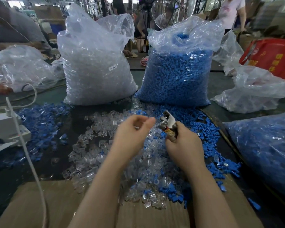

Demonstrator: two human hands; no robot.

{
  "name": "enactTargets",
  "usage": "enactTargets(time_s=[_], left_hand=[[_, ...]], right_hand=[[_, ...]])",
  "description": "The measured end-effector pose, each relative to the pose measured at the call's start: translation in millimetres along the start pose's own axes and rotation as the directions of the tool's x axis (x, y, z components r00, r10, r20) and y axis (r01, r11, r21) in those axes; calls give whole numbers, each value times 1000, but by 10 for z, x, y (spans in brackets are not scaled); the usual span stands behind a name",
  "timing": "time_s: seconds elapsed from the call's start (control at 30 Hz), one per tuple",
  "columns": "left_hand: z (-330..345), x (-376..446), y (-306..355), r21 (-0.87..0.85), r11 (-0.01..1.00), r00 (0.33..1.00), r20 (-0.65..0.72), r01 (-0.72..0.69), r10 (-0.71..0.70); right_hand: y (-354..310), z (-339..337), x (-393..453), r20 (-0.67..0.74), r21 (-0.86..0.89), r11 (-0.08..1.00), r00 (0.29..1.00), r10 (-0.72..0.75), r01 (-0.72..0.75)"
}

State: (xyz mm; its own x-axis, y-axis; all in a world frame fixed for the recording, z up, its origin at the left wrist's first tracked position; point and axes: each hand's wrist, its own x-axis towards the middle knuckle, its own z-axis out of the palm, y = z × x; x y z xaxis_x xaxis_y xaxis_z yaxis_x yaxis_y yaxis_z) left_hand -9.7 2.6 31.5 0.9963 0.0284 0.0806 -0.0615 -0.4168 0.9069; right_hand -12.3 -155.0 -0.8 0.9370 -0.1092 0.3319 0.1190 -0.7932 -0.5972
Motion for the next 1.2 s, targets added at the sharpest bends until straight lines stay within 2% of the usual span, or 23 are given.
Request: enactTargets(time_s=[0.03,0.1,0.23,0.3,0.4,0.47,0.53,0.6,0.63,0.7,0.77,0.83,1.07,1.13,1.2], left_hand=[[103,-18,39,-53,998,998,57,15,-12],[222,-40,72,-143,989,996,84,39,-27],[289,-65,66,-154,988,1000,-19,-6,3],[276,-53,45,-163,987,996,-95,-16,1],[207,-16,-4,-192,981,986,-165,5,-37],[144,-4,-30,-218,976,989,-138,15,-46],[66,15,-61,-120,993,992,-123,19,-34],[-41,65,-136,238,969,972,-234,73,-16],[-119,79,-176,434,888,947,-321,151,-4],[-293,96,-280,616,697,888,-456,366,-63],[-462,100,-377,627,563,829,-514,539,-221],[-599,110,-464,576,514,769,-531,636,-356],[-706,104,-696,428,491,651,-516,759,-556],[-724,103,-743,405,513,653,-499,757,-569],[-708,105,-764,424,538,684,-471,729,-556]], right_hand=[[-1,4,-1,-3,-9,1000,1000,-7,6],[-15,17,-9,-1,-29,999,1000,-27,27],[-38,24,-8,45,-44,993,993,-108,110],[-29,19,2,69,-113,982,987,-143,150],[0,29,5,95,-224,967,990,-106,125],[0,34,8,101,-240,967,993,-58,81],[-2,39,6,99,-230,972,995,-29,51],[17,29,19,79,-191,981,996,32,-17],[33,21,29,62,-181,982,996,70,-58],[70,-6,40,22,-171,978,992,126,-121],[101,-23,45,-1,-164,974,987,159,-157],[117,-23,40,-8,-172,969,984,178,-177],[128,-21,42,-11,-208,951,973,229,-227],[127,-21,41,-15,-205,949,970,243,-241],[122,-21,42,-15,-203,945,966,259,-257]])
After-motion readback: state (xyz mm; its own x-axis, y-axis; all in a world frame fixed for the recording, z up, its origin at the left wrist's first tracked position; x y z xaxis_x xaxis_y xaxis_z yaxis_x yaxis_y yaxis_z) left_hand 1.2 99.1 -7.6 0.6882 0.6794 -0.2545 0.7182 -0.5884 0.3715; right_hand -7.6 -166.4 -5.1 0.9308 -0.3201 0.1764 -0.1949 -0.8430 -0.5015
